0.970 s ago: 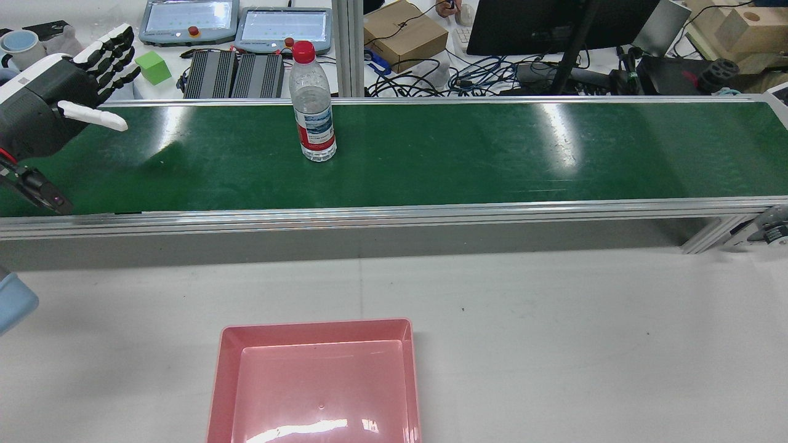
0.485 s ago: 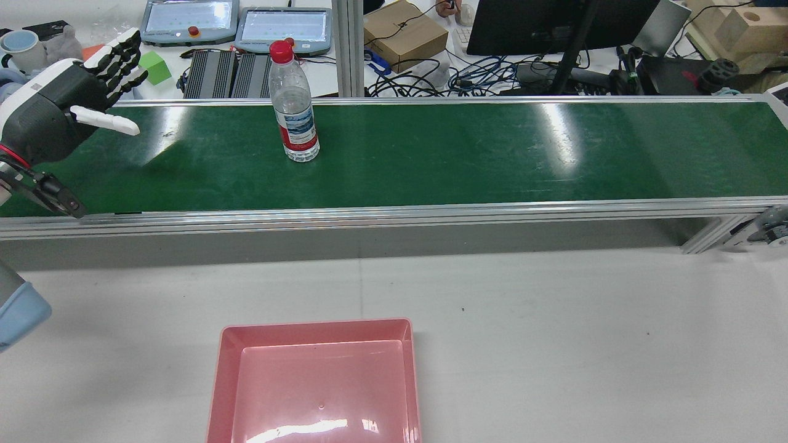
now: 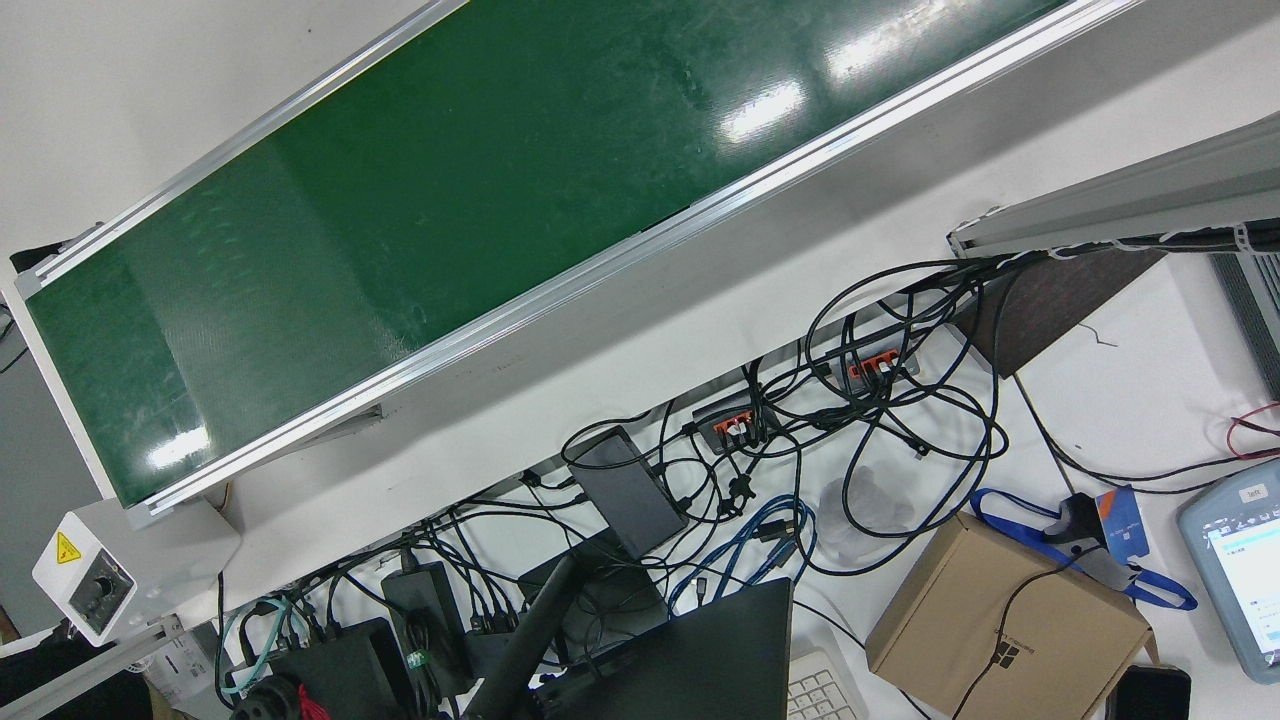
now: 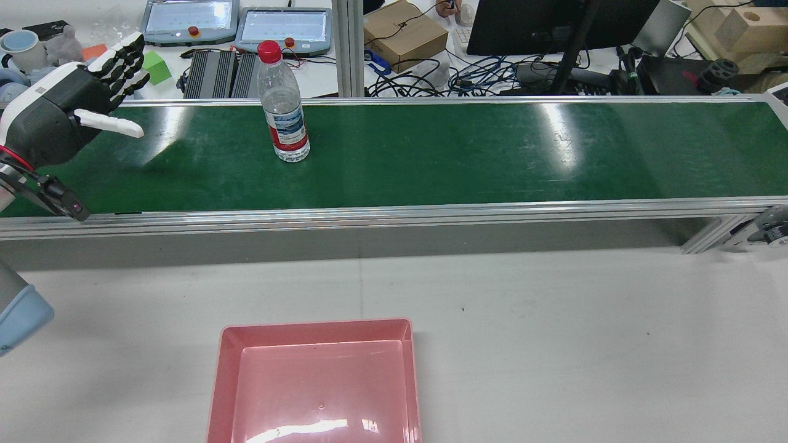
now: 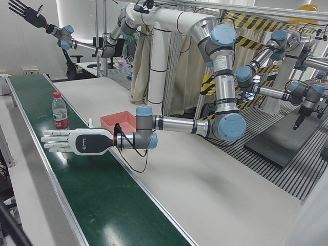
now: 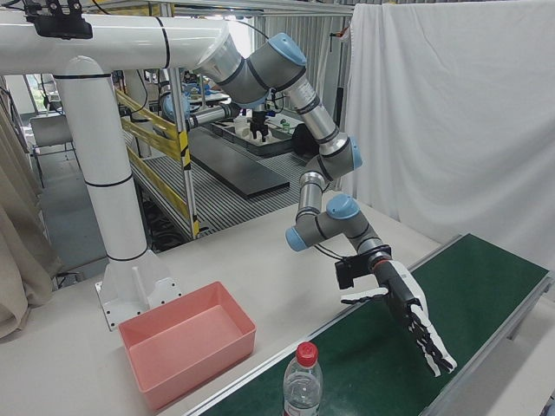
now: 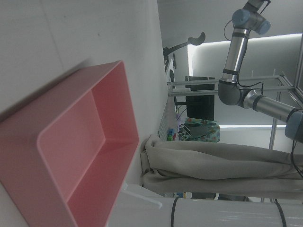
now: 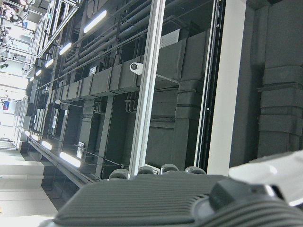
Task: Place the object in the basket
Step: 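Move the open left hand toward the approaching bottle on the belt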
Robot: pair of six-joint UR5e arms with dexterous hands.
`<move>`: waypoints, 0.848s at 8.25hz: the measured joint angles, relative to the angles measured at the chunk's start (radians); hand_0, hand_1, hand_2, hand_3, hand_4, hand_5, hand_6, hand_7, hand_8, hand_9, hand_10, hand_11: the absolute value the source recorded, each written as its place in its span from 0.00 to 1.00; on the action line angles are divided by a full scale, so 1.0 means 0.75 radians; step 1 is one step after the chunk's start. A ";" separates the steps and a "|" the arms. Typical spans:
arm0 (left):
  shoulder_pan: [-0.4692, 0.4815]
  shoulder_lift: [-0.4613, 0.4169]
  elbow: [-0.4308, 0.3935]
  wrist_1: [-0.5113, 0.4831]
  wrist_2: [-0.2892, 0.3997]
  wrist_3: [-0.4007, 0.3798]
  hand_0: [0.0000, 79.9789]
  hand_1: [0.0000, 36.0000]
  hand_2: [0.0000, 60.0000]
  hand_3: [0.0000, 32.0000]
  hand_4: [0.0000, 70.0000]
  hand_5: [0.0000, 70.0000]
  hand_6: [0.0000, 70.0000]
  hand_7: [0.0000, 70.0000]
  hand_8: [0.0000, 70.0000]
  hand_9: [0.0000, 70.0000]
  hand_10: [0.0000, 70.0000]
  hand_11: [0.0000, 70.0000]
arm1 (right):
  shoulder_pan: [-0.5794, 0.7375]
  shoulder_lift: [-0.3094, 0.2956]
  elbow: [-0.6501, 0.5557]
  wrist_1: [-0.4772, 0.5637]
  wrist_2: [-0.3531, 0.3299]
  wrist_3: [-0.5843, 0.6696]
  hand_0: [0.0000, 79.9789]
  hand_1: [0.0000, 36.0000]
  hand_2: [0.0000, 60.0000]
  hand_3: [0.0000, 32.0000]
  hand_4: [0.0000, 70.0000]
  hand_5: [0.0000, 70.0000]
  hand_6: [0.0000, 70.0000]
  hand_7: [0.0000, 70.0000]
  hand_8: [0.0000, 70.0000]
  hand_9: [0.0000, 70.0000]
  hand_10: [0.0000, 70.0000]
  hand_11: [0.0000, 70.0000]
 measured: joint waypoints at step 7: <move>0.049 -0.044 0.013 -0.022 0.056 -0.010 0.65 0.46 0.00 0.00 0.00 0.11 0.03 0.00 0.02 0.04 0.05 0.10 | 0.000 0.000 -0.001 0.000 0.000 0.000 0.00 0.00 0.00 0.00 0.00 0.00 0.00 0.00 0.00 0.00 0.00 0.00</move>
